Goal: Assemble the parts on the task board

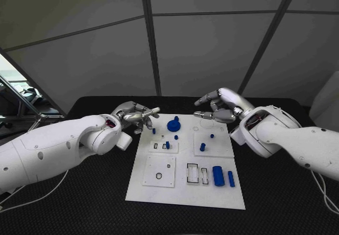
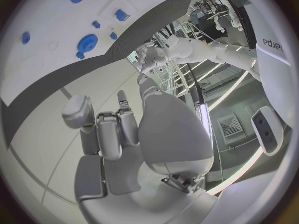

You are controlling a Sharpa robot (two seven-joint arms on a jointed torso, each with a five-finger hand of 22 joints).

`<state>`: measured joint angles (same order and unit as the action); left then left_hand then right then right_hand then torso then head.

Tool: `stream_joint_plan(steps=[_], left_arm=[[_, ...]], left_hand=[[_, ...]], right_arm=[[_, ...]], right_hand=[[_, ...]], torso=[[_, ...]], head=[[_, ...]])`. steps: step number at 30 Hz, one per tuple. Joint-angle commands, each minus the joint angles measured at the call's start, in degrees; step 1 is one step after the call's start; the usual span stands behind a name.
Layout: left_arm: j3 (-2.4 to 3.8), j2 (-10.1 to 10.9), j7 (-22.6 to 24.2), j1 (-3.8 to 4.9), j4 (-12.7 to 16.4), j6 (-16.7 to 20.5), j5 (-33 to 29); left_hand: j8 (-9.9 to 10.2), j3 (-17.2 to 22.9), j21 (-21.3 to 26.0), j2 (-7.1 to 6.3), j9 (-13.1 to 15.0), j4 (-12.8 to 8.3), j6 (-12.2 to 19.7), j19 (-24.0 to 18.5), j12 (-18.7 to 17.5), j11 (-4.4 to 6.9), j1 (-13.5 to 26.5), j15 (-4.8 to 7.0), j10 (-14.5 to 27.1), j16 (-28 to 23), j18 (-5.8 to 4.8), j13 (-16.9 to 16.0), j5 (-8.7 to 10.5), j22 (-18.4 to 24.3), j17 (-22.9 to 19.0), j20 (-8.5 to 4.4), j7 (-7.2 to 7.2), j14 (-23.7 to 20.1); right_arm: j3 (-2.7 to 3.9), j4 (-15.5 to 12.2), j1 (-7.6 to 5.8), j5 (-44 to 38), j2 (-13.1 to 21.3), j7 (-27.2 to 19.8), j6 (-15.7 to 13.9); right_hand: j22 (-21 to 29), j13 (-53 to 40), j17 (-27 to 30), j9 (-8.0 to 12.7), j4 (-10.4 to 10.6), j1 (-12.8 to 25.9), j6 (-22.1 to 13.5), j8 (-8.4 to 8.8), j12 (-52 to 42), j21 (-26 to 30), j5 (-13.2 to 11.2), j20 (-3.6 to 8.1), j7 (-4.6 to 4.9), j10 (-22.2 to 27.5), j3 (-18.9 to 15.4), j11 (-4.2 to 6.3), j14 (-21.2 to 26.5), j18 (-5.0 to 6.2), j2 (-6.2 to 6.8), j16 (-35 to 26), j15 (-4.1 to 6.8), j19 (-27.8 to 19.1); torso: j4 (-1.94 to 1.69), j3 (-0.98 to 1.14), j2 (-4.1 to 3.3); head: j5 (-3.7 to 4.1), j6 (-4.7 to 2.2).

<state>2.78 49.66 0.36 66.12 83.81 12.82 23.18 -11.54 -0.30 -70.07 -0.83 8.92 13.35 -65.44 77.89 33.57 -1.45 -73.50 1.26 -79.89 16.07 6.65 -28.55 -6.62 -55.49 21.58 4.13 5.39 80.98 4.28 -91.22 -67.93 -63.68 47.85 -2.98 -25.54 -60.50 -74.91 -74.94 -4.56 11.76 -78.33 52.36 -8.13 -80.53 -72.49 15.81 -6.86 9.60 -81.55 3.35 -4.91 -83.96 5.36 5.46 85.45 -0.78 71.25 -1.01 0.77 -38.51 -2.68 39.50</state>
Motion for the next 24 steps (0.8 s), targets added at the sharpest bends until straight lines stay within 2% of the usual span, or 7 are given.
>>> stream_joint_plan(steps=[1, 6, 8, 11, 15, 19, 24], left_arm=[[0.09, -0.52, -15.53, 0.63, 0.47, -7.81, 15.41], [0.10, -2.35, -23.73, 1.73, 0.34, -12.13, 24.37], [0.10, -3.06, -25.41, 1.93, 0.11, -13.10, 26.24], [0.10, -4.65, -28.55, 2.35, -0.68, -14.52, 28.92], [0.05, -6.53, -31.55, 2.81, -1.83, -15.68, 30.72], [-0.19, -8.41, -33.36, 3.27, -2.93, -16.69, 32.31], [-0.50, -10.22, -34.35, 3.62, -3.86, -17.55, 33.32]], left_hand=[[-3.85, -1.89, -5.19, 0.23, 3.28, -0.43, 1.27, 0.46, 17.37, 0.92, -0.26, 0.55, 2.16, -0.75, -1.81, -17.18, -0.23, -6.79, 2.13, 0.20, -0.72, 0.01], [-11.90, -5.93, -10.65, 1.92, 10.00, 1.99, 4.41, 2.53, 34.01, 0.90, 1.30, 0.34, 2.02, -2.19, -2.89, -34.33, -0.14, -15.41, 5.34, 0.36, -1.13, 0.24], [-13.79, -6.88, -11.56, 2.43, 11.67, 2.87, 5.15, 3.23, 36.08, 0.97, 2.16, 0.45, 1.55, -2.52, -3.20, -36.51, -0.05, -17.10, 5.94, 0.39, -1.18, 0.33], [-16.98, -8.38, -12.70, 3.43, 14.81, 3.11, 7.13, 4.25, 37.47, 1.10, 3.09, 0.51, 1.66, -3.19, -3.57, -37.90, -0.05, -19.32, 7.04, 0.33, -1.22, 0.48], [-19.46, -9.00, -8.83, 4.46, 17.81, 2.93, 10.50, 1.71, 32.37, 0.61, 1.62, 0.46, 5.92, -4.03, -2.32, -32.13, -0.07, -12.66, 8.26, 0.30, -0.82, 0.65], [-21.11, -9.36, -11.57, 4.87, 19.46, 2.87, 11.36, 5.10, 34.79, 0.79, 1.01, 0.55, 4.33, -4.56, -3.43, -34.68, -0.19, -18.24, 8.97, 0.15, -0.99, 0.76], [-24.04, -10.29, -13.34, 4.94, 22.24, 2.92, 11.91, 6.81, 41.43, 1.12, 1.08, 0.70, 0.46, -5.27, -4.10, -42.08, -0.27, -21.71, 9.87, -0.03, -1.43, 0.90]], right_arm=[[0.03, 1.25, -0.60, 4.80, 0.33, -1.08, 1.83], [0.05, 2.39, -1.09, 1.78, 0.70, -0.18, 2.02], [0.06, 2.65, -1.14, 0.74, 0.76, 0.08, 1.95], [0.06, 3.16, -1.22, -0.56, 0.96, 0.52, 1.85], [0.06, 3.80, -1.26, -1.24, 0.90, 0.63, 1.70], [0.06, 4.44, -1.27, -1.53, 0.60, 0.75, 1.59], [0.06, 4.80, -1.28, -1.64, 0.41, 1.03, 1.46]], right_hand=[[0.40, -4.90, -6.14, 0.08, -0.06, 0.12, 0.26, -0.20, 0.35, 0.32, 0.00, 0.12, -0.12, 0.08, -0.40, 0.28, -3.67, 0.88, -0.38, -0.39, 0.37, -0.40], [0.54, -4.88, -5.79, 0.19, -0.25, 0.08, 0.30, -0.43, 0.32, 0.56, 1.31, 0.29, -0.24, -0.07, -1.00, 0.44, -3.64, 0.87, -0.39, -0.72, 0.53, -0.25], [0.62, -4.82, -5.69, 0.26, -0.35, 0.01, 0.21, -0.47, 0.37, 0.67, 2.14, 0.35, -0.26, -0.09, -1.24, 0.48, -3.66, 0.87, -0.39, -0.82, 0.58, -0.19], [0.70, -4.76, -5.63, 0.31, -0.40, 0.00, 0.15, -0.53, 0.41, 0.77, 2.73, 0.40, -0.28, -0.09, -1.52, 0.50, -3.68, 0.87, -0.32, -0.90, 0.62, -0.14], [1.25, -4.33, -5.18, 0.32, -0.45, -0.08, 0.39, -0.84, 0.82, 1.22, 4.13, 0.48, -0.39, 0.21, -1.91, 0.60, -3.61, 0.96, -0.37, -1.24, 0.70, -0.34], [2.17, -3.59, -4.30, 0.36, -0.56, -0.38, 0.46, -1.05, 1.54, 1.92, 5.78, 0.57, -0.46, 0.78, -2.11, 0.69, -3.43, 1.13, -0.49, -1.85, 0.80, -0.79], [2.34, -3.46, -4.16, 0.37, -0.56, -0.40, 0.45, -1.07, 1.67, 2.05, 5.92, 0.58, -0.46, 0.88, -2.14, 0.70, -3.39, 1.16, -0.51, -1.96, 0.81, -0.89]], torso=[[0.28, 0.25, 1.01], [0.21, 0.41, 1.48], [0.13, 0.46, 1.53], [0.10, 0.42, 1.60], [0.26, 0.47, 1.44], [0.24, 0.44, 1.39], [0.15, 0.47, 1.31]], head=[[-0.40, 0.21], [-0.49, 0.56], [-0.54, 0.68], [-0.64, 0.93], [-0.64, 1.00], [-0.67, 1.14], [-0.60, 1.29]])
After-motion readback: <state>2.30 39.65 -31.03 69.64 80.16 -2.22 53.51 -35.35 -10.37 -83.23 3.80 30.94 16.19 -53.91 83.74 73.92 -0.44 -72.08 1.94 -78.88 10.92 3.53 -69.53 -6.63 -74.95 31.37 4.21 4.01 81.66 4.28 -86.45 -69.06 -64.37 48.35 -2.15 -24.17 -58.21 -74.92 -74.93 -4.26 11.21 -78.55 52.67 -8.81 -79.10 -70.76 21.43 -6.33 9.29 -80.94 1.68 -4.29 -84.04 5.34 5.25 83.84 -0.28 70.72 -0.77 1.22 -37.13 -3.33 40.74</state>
